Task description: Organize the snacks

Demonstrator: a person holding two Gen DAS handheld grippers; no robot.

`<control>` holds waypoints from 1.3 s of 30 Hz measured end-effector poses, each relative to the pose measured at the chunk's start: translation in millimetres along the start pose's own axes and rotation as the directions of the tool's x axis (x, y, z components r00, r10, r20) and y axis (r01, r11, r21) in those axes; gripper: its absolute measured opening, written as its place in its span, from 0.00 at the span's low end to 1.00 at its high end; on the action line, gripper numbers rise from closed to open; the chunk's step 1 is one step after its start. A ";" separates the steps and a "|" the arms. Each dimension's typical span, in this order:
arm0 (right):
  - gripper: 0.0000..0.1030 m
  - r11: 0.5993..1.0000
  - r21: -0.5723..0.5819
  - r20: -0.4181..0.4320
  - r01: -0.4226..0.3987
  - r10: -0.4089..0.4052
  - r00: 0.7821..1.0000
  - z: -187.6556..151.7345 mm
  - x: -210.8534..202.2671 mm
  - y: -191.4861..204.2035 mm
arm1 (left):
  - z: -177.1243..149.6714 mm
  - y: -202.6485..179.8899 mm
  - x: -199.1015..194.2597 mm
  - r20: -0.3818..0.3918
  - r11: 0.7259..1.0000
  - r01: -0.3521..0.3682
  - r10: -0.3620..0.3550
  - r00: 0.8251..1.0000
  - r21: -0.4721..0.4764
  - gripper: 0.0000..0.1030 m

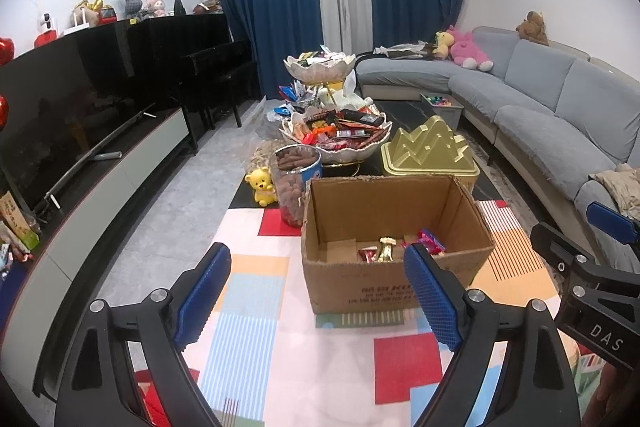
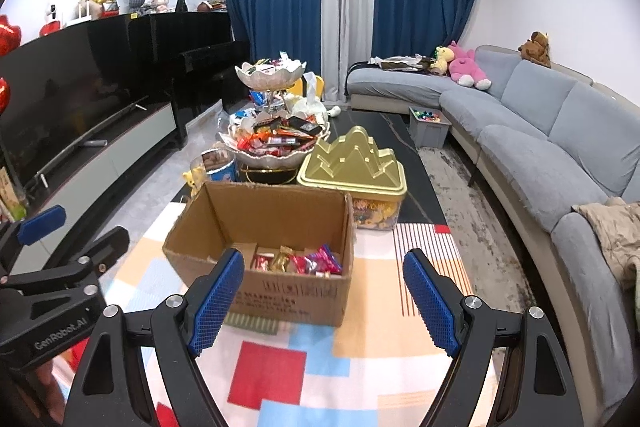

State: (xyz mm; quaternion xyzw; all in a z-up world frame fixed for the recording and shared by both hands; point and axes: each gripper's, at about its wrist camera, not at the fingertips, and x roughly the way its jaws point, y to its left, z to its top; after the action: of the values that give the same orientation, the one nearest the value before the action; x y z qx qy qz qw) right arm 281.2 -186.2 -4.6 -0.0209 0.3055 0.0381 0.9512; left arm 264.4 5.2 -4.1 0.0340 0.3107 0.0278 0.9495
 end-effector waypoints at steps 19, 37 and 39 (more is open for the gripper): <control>0.80 1.000 -0.013 -0.034 -0.020 0.019 0.999 -59.9 -60.5 0.3 | -59.3 -1.6 -58.5 -0.025 1.000 0.015 -0.014 1.000 0.002 0.87; 0.80 0.997 0.071 -0.041 -0.011 0.014 0.999 -115.0 -121.8 -17.1 | -118.3 -14.3 -108.1 -0.072 0.999 0.037 -0.036 0.997 0.014 0.88; 0.80 0.997 0.071 -0.038 -0.008 0.011 0.999 -117.3 -127.6 -17.4 | -123.5 -14.4 -111.3 -0.077 0.999 0.039 -0.038 0.996 0.017 0.88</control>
State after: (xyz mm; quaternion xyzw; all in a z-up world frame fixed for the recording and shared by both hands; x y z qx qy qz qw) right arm 111.2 -218.5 -25.3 0.0137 0.3248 0.0315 0.9452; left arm 102.1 -11.6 -39.2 0.0355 0.3476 0.0080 0.9369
